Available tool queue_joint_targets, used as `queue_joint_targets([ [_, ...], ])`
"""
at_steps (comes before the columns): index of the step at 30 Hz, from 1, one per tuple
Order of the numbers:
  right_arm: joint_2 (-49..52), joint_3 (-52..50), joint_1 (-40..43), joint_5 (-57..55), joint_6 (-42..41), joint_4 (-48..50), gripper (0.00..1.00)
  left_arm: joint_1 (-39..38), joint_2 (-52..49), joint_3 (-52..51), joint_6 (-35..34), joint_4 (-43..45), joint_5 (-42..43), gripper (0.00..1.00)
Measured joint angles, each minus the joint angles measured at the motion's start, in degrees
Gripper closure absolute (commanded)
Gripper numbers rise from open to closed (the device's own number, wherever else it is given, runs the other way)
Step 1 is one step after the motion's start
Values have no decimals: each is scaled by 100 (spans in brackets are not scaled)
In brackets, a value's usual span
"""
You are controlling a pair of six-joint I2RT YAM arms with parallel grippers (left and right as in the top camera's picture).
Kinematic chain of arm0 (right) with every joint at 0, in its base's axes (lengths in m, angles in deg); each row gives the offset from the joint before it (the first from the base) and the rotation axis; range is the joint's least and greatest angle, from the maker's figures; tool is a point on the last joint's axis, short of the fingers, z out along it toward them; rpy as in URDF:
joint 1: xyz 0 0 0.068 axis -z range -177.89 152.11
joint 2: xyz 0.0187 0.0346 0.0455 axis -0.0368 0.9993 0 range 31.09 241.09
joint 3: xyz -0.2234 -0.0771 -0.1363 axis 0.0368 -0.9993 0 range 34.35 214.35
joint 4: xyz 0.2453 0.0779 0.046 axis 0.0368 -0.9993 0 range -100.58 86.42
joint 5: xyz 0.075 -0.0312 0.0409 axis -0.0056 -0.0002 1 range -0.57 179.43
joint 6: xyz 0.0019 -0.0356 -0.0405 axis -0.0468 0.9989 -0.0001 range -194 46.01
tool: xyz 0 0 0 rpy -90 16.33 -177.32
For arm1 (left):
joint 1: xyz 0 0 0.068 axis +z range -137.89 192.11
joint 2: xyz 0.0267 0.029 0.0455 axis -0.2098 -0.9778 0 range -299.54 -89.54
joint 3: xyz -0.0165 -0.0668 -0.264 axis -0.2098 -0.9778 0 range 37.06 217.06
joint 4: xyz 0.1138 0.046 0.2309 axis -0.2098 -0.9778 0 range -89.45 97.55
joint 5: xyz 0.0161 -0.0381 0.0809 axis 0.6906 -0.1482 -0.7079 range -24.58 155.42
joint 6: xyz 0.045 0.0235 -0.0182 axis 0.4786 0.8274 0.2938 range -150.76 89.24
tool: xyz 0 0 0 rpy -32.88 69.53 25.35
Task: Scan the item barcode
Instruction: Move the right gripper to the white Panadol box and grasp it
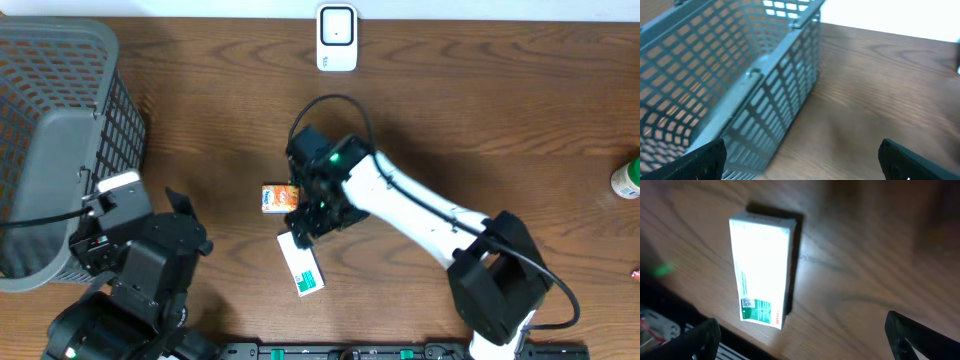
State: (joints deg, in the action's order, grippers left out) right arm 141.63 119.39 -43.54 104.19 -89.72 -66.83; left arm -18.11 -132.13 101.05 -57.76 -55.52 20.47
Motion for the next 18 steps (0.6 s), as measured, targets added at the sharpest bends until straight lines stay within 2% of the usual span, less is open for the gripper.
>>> queue_joint_targets([
  [12,0,-793,-1211,-614,-1163,892,1,205,0,2,2,-83,-2,3],
  [18,0,-1287,-1331,-765,-1576,1585,1,205,0,2,2,-103,-2,3],
])
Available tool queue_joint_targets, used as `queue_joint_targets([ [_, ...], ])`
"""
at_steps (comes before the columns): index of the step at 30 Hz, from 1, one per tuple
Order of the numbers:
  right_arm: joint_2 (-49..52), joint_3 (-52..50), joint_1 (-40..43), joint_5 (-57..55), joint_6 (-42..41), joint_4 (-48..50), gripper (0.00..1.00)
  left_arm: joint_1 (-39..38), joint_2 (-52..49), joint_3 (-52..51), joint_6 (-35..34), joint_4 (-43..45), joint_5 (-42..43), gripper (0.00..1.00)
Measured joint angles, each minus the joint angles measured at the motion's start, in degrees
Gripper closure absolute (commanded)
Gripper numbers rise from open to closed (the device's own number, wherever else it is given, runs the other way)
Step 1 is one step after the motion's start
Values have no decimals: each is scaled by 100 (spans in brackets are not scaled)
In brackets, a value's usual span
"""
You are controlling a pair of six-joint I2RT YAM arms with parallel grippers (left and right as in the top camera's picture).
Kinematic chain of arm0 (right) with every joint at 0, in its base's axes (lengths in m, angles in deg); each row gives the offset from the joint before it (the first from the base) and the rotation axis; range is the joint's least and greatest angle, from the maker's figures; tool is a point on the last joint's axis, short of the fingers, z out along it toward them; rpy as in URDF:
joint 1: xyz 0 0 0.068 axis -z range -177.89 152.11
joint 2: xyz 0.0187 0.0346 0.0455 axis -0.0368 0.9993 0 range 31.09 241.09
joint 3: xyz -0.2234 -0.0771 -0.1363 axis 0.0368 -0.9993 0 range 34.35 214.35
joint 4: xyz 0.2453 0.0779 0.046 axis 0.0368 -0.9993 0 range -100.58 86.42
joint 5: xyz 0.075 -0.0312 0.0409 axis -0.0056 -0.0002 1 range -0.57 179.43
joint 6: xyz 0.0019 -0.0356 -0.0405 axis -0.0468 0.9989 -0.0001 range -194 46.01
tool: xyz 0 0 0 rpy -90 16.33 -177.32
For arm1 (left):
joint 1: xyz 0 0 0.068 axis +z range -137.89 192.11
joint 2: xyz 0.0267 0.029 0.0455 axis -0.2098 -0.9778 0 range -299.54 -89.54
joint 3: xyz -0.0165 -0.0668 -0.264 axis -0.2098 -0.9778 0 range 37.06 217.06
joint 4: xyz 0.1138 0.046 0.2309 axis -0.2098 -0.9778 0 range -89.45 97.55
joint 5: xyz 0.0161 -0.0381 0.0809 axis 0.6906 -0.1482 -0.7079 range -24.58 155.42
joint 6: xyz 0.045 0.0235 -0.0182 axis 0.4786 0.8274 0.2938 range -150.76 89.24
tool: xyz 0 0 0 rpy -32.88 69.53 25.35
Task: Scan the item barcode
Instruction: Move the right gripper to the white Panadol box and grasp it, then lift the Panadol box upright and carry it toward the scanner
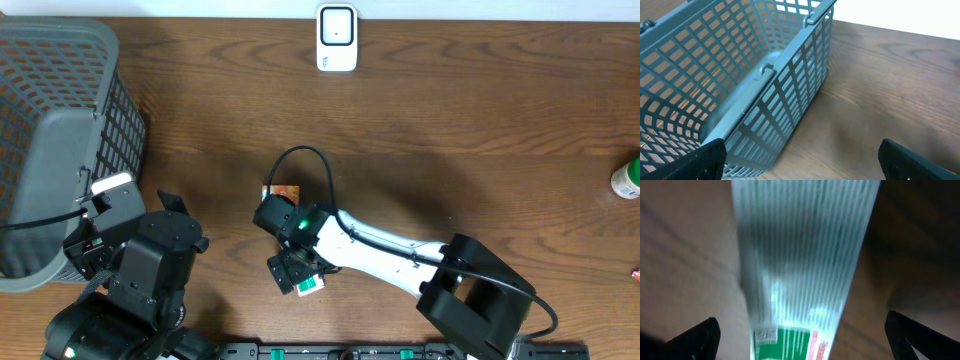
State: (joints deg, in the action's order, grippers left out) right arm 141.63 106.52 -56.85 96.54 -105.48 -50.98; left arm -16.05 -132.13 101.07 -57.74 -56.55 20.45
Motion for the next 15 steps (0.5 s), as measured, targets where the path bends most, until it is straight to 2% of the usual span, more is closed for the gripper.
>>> queue_joint_targets([
  [4,0,-164,0,-57,-131,431,4,0,0,0,-2,0,2,3],
  [7,-22,-273,0,-118,-243,699,12,0,0,0,0,-2,0,3],
  [15,-107,-428,0,-208,-374,756,16,0,0,0,-2,-146,0,3],
])
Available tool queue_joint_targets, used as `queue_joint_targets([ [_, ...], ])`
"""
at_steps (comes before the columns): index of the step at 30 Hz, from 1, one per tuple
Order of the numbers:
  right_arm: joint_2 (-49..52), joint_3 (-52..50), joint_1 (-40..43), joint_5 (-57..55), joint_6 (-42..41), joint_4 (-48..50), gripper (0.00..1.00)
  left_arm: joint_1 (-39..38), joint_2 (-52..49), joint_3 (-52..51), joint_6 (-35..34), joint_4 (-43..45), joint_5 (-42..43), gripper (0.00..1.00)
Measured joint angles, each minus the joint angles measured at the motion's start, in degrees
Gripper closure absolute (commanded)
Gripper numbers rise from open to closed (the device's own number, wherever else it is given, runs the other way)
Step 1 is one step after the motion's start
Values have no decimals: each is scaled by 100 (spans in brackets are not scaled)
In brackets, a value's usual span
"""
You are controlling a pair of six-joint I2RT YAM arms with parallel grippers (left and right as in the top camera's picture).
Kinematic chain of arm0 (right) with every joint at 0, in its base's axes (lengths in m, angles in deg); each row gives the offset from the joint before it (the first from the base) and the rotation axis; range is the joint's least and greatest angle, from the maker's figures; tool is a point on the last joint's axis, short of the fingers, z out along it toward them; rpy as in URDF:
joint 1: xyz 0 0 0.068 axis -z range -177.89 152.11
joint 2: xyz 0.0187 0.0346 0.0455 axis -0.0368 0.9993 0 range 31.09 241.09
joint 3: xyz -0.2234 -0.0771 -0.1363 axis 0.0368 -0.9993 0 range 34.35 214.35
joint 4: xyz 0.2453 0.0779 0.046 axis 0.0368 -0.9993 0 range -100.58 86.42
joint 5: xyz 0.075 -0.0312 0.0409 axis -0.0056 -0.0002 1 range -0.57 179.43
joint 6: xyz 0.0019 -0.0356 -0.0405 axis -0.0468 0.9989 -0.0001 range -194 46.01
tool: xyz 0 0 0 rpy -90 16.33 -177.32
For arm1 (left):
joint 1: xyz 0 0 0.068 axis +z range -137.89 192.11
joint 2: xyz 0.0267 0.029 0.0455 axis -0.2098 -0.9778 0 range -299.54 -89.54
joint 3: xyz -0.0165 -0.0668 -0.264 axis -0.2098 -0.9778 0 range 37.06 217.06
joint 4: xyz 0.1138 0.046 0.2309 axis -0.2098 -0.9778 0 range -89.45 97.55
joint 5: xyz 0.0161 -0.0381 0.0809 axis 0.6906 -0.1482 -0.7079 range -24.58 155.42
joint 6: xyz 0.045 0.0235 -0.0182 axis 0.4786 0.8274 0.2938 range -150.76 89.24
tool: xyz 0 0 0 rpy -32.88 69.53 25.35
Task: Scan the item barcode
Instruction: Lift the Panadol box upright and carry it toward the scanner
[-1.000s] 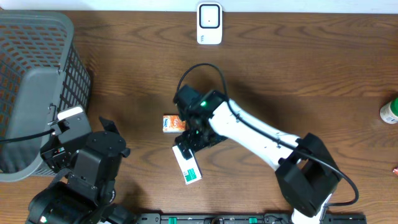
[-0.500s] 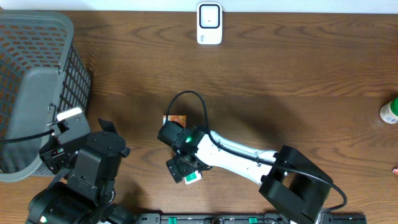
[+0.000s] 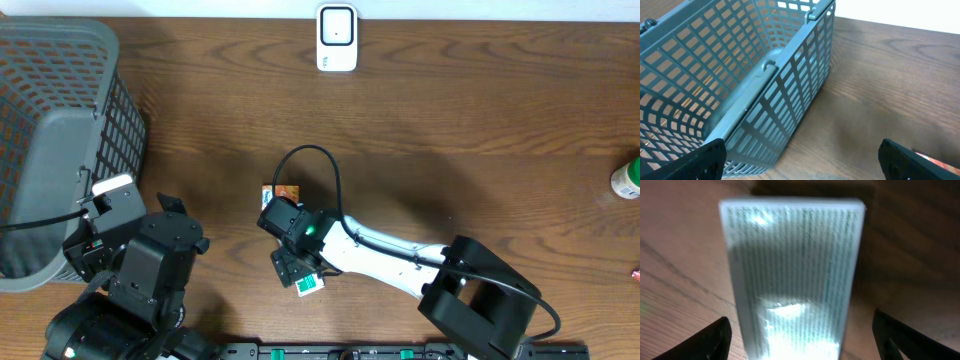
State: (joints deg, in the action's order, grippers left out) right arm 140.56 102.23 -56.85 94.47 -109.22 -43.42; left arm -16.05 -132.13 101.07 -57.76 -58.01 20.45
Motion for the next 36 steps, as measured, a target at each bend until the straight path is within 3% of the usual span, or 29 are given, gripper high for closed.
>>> queue_joint_targets([
  [4,-39,-70,0,-57,-7,-216,27,0,0,0,0,-15,0,3],
  [10,-144,-258,0,-184,-20,-214,31,0,0,-2,0,-20,0,3],
  [15,-153,-293,0,-299,-20,-236,53,0,0,-2,0,-22,0,3],
  [18,-155,-308,2,-387,-33,-262,61,0,0,-2,2,-22,0,3],
  [28,-166,-306,136,-149,170,-343,59,0,0,0,0,-22,0,3],
  [36,-216,-365,675,730,839,-721,58,0,0,-2,2,-22,0,3],
])
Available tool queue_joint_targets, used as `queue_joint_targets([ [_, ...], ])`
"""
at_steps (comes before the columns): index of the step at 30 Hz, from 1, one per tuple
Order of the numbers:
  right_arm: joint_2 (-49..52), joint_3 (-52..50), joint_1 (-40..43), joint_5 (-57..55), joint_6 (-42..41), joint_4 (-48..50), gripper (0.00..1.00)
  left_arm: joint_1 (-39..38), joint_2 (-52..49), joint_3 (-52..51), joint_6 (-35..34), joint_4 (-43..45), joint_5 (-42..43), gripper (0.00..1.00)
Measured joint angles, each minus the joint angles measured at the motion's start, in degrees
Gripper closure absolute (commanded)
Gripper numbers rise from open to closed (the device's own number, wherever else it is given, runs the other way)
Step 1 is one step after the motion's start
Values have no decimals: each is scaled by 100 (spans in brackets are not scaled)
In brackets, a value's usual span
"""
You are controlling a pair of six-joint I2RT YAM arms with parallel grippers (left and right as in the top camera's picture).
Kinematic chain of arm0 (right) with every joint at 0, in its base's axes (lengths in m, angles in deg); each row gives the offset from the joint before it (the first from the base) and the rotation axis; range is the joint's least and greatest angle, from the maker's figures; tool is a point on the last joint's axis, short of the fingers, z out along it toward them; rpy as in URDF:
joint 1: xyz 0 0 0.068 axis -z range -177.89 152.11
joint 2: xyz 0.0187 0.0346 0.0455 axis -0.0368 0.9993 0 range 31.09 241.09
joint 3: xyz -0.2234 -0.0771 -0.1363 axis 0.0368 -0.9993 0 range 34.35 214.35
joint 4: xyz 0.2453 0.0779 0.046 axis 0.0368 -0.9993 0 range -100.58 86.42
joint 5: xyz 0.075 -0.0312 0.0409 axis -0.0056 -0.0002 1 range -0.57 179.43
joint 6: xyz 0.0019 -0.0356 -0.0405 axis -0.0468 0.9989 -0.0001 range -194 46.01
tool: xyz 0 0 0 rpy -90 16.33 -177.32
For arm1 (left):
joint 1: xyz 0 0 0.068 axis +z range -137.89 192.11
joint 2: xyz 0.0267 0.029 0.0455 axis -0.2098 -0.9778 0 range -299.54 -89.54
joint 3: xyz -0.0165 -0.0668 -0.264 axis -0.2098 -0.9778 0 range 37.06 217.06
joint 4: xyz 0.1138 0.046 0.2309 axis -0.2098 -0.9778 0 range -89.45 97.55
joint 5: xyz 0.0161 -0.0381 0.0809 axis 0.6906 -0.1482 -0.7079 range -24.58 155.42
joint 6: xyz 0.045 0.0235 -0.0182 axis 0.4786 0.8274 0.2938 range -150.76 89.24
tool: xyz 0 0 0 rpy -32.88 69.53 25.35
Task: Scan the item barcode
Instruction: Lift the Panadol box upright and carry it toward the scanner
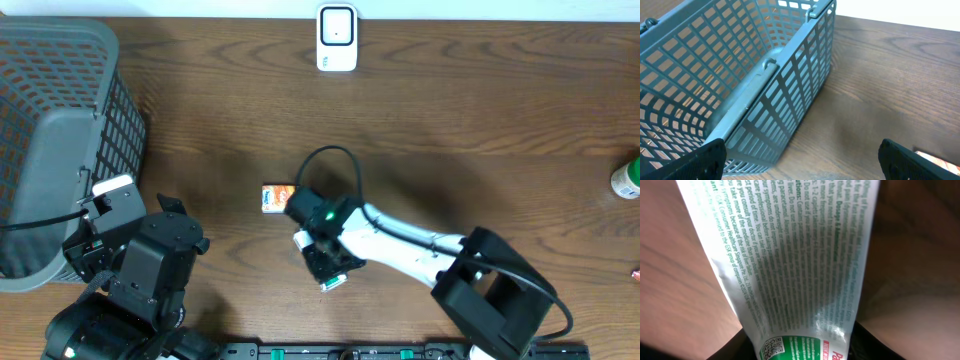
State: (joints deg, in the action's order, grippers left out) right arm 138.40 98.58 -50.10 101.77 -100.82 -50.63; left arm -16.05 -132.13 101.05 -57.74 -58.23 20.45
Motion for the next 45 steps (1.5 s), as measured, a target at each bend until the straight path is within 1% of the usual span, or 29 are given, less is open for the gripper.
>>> queue_joint_targets([
  [7,-385,-216,966,890,870,-282,62,0,0,0,-2,0,0,3],
  [12,-1010,-216,1786,2181,1547,-334,62,0,0,2,-2,0,0,3],
  [16,-1235,-216,2269,3285,2116,-363,62,0,0,2,0,0,0,3],
  [19,-1237,-216,2507,3987,2649,-505,63,0,0,0,-2,0,0,3],
  [24,-1239,-216,2846,4621,3576,-636,64,0,0,2,0,0,0,3],
  [27,-1239,-216,3042,5058,3934,-645,65,0,0,2,-2,0,0,3],
  [31,-1239,-216,3182,5482,4155,-643,65,0,0,0,0,0,0,3],
  [34,-1239,-216,3263,5591,4249,-570,64,0,0,0,-2,0,0,3],
  [37,-1239,-216,3287,5442,4282,-280,63,0,0,2,0,0,0,3],
  [42,-1239,-216,3316,4577,3834,811,61,0,0,2,-2,2,0,3],
  [45,-1239,-216,3348,4242,3635,1320,60,0,0,2,-2,0,0,3],
])
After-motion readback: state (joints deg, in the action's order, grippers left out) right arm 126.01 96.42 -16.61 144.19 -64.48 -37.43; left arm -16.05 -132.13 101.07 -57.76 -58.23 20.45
